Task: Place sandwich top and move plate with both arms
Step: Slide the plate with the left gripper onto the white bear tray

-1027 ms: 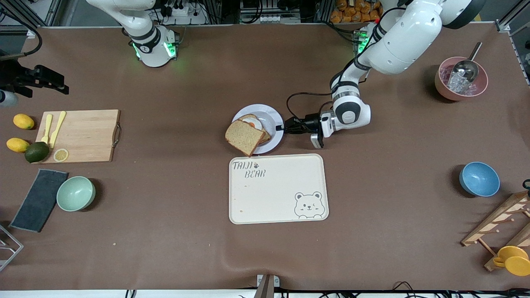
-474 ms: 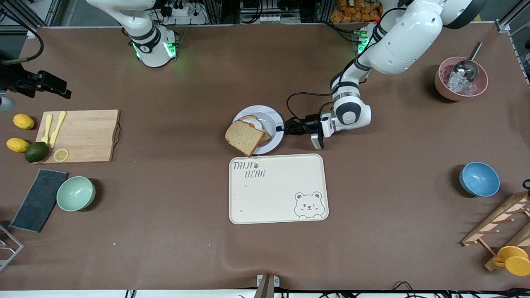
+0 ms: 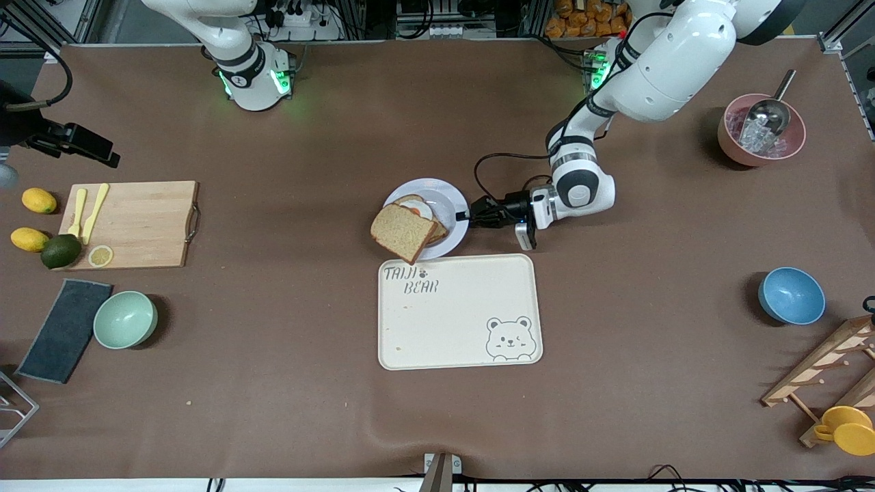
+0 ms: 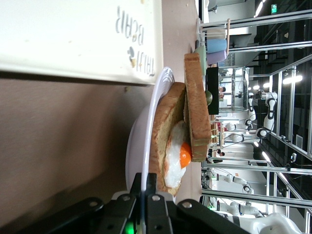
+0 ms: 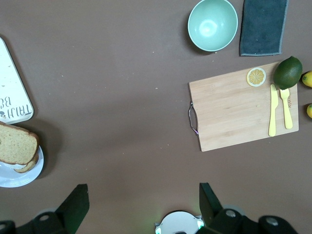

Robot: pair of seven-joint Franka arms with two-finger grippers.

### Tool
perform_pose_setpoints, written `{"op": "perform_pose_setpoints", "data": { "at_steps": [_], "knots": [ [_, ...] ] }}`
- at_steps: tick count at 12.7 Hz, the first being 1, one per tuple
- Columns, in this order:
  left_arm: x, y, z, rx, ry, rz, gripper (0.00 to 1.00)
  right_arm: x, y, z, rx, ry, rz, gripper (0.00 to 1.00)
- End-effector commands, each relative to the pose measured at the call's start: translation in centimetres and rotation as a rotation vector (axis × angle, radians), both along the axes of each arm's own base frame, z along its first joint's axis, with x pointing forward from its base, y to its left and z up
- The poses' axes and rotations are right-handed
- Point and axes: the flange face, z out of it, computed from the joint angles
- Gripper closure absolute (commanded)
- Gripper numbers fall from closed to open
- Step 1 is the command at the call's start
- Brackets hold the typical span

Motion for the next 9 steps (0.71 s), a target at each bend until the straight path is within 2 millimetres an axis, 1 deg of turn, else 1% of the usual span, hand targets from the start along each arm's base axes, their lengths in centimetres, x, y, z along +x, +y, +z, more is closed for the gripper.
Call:
{"op": "perform_pose_setpoints", "data": {
  "at_steps": [1, 3, 5, 8, 9],
  "knots": [
    [0.3, 0.0, 2.6, -0.031, -0.039, 0.031, 1.0, 0.2, 0.4, 0.8, -0.012, -0.029, -0.01, 0.0],
    [0.8, 0.2, 3.5, -0.059, -0.039, 0.048, 1.0, 0.5, 0.5, 1.0, -0.008, -0.057, 0.031, 0.0],
    [1.5, 1.0, 3.6, -0.061, -0.053, 0.065, 1.0, 0.5, 0.3, 1.2, -0.003, -0.065, 0.078, 0.0],
    [3.1, 2.0, 4.5, -0.068, -0.073, 0.093, 1.0, 0.6, 0.5, 1.3, -0.002, -0.079, 0.098, 0.0],
    [4.0, 2.9, 5.0, -0.074, -0.082, 0.116, 1.0, 0.7, 0.5, 1.4, 0.0, -0.084, 0.124, 0.0]
  ]
}}
